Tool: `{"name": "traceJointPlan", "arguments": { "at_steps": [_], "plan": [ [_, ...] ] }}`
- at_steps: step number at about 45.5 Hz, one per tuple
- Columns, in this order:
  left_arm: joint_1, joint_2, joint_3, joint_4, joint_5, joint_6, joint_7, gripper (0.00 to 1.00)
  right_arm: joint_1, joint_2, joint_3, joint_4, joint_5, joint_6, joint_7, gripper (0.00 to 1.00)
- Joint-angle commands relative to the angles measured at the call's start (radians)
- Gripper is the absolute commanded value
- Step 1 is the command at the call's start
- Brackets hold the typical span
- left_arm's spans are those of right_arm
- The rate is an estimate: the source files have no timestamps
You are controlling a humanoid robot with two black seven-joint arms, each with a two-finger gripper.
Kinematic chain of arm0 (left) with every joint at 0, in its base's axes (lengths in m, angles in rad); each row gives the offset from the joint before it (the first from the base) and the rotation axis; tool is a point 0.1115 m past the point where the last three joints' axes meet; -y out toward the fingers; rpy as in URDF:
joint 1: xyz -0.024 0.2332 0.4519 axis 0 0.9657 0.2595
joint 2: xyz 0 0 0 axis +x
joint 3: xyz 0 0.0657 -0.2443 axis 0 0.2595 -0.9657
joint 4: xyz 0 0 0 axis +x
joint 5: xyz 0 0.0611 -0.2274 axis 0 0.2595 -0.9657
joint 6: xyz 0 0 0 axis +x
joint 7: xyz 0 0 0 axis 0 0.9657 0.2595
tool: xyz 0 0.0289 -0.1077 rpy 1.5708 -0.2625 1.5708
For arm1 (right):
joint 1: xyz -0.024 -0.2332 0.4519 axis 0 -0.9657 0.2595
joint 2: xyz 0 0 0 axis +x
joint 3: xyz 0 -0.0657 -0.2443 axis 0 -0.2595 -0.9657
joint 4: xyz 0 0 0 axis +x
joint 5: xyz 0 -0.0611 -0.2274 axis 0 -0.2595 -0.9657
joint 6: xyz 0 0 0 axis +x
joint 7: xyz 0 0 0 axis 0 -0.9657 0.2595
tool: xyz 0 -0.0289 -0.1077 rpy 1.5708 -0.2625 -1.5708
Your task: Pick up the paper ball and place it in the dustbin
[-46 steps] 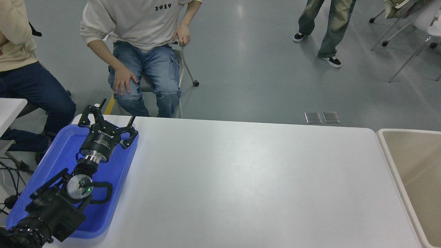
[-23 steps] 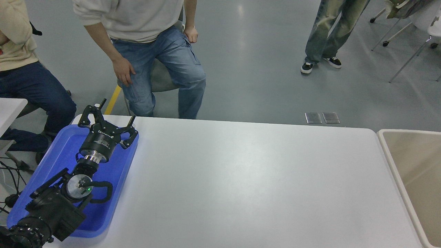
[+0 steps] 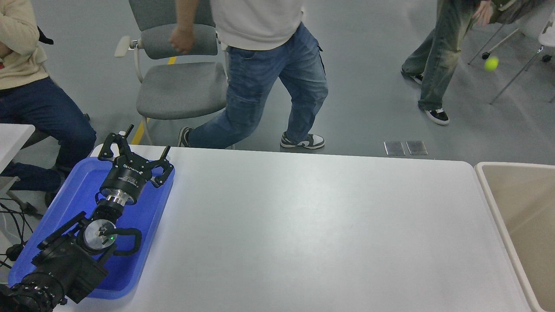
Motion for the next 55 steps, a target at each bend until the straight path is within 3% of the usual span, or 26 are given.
{"name": "traceJointPlan", "arguments": {
  "at_steps": [1,24,25,29,31,55],
  "plan": [
    [0.0,0.0,0.0,0.0,0.0,0.001,0.0,1.0,-0.138,0.067,0.092,-0.075,0.004,-0.264,0.001,0.0],
    [0.0,0.0,0.0,0.0,0.0,0.001,0.0,1.0,-0.175,0.112,0.093,-0.113,0.009,-0.291,0.001,0.0],
    [0.0,0.0,0.0,0.0,0.0,0.001,0.0,1.0,-0.175,0.112,0.092,-0.113,0.007,-0.296,0.0,0.1],
    [0.0,0.0,0.0,0.0,0.0,0.001,0.0,1.0,-0.167,0.109,0.093,-0.121,0.007,-0.34,0.001,0.74],
    [0.0,0.0,0.0,0.0,0.0,0.0,0.0,1.0,-0.167,0.109,0.095,-0.124,0.009,-0.363,0.001,0.89],
    [0.0,0.0,0.001,0.0,0.0,0.0,0.0,1.0,-0.161,0.121,0.096,-0.109,0.01,-0.376,0.001,0.99]
  ]
}}
